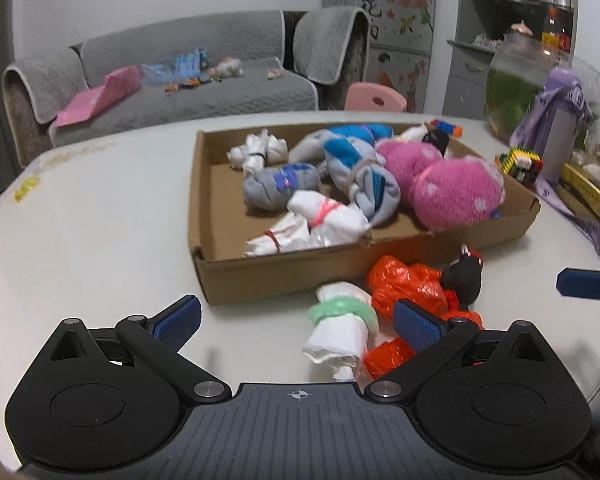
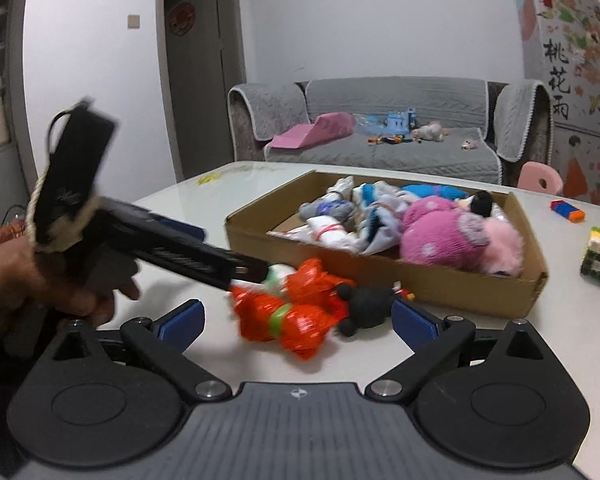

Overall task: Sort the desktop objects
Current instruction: 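Move both open tools back over the remaining bundles, then grasp orange wrapped bundle with right tool while left tool grasps white green-banded bundle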

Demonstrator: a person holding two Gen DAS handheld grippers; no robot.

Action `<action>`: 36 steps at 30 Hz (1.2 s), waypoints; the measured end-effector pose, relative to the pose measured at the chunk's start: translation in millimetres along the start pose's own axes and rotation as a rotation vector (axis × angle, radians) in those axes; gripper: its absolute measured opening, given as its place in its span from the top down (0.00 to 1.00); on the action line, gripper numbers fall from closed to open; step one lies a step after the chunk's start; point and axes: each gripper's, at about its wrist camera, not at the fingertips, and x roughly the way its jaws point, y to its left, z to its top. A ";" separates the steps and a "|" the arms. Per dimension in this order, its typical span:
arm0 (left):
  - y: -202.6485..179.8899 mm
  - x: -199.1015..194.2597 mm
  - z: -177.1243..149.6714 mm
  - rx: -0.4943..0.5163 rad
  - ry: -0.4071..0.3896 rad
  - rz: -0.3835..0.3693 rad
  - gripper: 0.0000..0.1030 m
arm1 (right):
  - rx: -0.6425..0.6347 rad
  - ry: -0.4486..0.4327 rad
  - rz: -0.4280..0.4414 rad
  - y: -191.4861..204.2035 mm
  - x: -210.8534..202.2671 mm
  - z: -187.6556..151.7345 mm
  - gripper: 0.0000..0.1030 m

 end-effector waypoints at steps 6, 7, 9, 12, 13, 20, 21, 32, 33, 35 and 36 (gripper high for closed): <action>-7.6 13.8 -3.5 0.016 0.036 -0.017 0.00 | -0.027 0.016 -0.046 11.1 18.3 -13.1 0.01; -8.5 17.1 -3.8 0.020 0.046 -0.016 0.00 | -0.024 0.021 -0.053 12.2 17.2 -16.6 0.01; -7.9 21.6 -5.7 0.014 0.057 -0.004 0.01 | -0.020 0.028 -0.056 12.8 12.1 -22.1 0.01; -2.7 26.0 -10.5 -0.010 0.078 0.026 0.03 | -0.014 0.033 -0.066 9.6 10.6 -23.6 0.01; -0.8 24.8 -11.9 -0.015 0.069 0.040 0.04 | -0.012 0.035 -0.070 10.2 10.9 -23.8 0.01; 17.2 10.5 -17.6 -0.059 0.058 0.111 0.12 | -0.007 0.040 -0.082 18.5 14.7 -25.1 0.01; 20.1 8.8 -18.1 -0.071 0.061 0.119 0.12 | -0.010 0.040 -0.078 20.3 15.6 -24.8 0.01; 23.5 6.8 -19.2 -0.142 0.057 0.126 0.00 | -0.073 0.062 -0.080 37.2 36.0 -22.1 0.01; 22.8 7.3 -20.2 -0.146 0.058 0.129 0.00 | -0.073 0.065 -0.081 36.8 36.9 -22.6 0.01; 19.5 8.9 -21.2 -0.132 0.052 0.134 0.00 | -0.067 0.068 -0.079 35.7 38.1 -23.9 0.02; 18.0 9.7 -21.1 -0.126 0.052 0.142 0.00 | -0.064 0.066 -0.076 35.0 37.8 -24.5 0.04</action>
